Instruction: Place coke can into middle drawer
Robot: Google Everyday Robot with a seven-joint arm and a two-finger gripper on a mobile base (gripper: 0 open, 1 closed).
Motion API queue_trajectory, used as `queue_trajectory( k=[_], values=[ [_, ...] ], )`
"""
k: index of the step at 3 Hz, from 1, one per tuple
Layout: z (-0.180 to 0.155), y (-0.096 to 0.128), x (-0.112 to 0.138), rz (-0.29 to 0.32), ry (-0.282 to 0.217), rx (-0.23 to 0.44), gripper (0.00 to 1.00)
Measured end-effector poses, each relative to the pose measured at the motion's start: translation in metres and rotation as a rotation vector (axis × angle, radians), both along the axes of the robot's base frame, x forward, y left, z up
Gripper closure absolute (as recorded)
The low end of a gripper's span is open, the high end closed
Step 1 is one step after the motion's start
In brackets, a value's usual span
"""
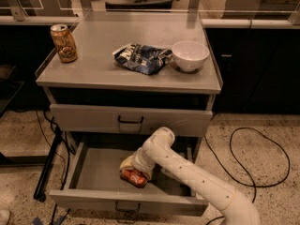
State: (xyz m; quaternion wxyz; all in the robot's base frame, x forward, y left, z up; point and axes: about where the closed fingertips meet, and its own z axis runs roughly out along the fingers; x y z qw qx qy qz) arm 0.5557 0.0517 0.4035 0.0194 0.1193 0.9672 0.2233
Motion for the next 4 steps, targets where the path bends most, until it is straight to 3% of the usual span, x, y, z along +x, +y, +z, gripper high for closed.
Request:
queue_trajectory(
  k=[1,4],
  values=[
    [0.0000,0.0000,0.0000,0.000,0.000,0.000,0.82],
    [0.0000,0.0000,0.0000,0.000,0.000,0.000,0.10]
  ],
)
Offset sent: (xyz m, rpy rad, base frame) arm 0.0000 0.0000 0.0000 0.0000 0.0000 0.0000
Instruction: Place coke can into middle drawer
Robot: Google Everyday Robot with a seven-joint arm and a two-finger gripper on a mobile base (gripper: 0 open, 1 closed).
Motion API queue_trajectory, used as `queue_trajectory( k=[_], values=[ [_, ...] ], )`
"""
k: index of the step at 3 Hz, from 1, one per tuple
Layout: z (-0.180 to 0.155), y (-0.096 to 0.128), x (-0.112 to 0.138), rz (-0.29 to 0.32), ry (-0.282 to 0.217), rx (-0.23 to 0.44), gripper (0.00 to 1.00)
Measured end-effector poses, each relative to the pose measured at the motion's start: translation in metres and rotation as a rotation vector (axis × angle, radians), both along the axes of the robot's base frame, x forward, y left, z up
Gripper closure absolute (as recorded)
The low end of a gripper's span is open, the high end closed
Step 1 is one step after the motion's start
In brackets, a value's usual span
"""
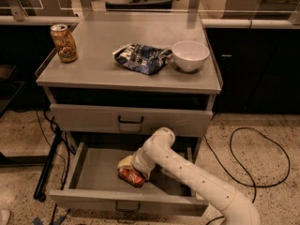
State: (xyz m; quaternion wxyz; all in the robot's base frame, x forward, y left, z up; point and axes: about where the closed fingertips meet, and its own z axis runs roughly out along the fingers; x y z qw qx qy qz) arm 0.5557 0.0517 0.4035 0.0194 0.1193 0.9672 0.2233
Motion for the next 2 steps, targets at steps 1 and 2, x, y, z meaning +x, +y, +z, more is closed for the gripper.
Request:
queue_trajectory(
  k=[1,2],
  values=[
    [0.0000,0.0000,0.0000,0.000,0.000,0.000,0.00],
    [0.0000,0.0000,0.0000,0.000,0.000,0.000,0.00]
  ],
)
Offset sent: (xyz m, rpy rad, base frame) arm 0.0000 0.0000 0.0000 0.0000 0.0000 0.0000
